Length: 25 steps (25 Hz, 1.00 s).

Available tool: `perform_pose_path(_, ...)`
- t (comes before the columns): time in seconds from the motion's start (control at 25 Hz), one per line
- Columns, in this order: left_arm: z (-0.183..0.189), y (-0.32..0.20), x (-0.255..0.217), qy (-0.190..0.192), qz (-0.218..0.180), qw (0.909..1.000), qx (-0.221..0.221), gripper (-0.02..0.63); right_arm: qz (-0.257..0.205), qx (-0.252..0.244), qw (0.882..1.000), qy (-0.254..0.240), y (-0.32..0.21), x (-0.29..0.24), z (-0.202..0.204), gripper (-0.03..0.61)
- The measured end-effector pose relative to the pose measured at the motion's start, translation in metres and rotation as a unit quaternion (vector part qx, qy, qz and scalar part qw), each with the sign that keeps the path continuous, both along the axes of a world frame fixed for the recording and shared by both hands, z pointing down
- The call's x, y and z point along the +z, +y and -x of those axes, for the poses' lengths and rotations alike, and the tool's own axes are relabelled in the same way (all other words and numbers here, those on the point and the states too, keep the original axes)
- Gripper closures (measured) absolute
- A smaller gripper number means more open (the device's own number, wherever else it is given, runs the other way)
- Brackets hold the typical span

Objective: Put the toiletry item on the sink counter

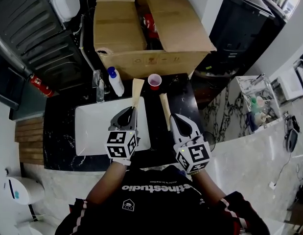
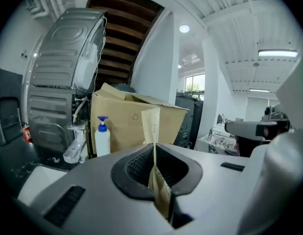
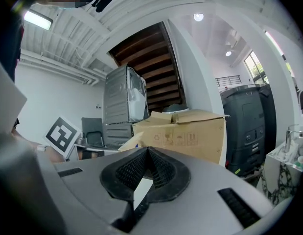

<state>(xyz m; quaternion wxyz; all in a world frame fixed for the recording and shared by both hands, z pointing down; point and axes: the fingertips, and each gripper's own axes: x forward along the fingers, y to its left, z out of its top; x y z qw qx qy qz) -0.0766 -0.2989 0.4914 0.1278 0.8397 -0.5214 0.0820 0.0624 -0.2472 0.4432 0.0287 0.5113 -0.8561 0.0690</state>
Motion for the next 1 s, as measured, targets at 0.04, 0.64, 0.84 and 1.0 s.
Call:
perform_pose_path(0.04,-0.003,-0.003,0.009,0.004,0.015,0.9999,-0.002,0.591,0.002,0.001,1.000,-0.001,0.000,0.001,-0.002,0.541)
perform_pose_path(0.64,-0.045,-0.051,0.129,0.064,0.194,0.9765,-0.070,0.591,0.022,0.003,1.000,-0.001,-0.006,0.013,-0.030,0.541)
perform_pose_path(0.84,-0.055,-0.049,0.151,0.074,0.236,0.9645,-0.092,0.591,0.026,0.010,1.000,-0.003,-0.007,0.015,-0.039,0.541)
perform_pose_path(1.0,-0.060,-0.045,0.161,0.089,0.256,0.9576,-0.099,0.591,0.029,0.017,0.999,-0.008,-0.009,0.018,-0.047,0.541)
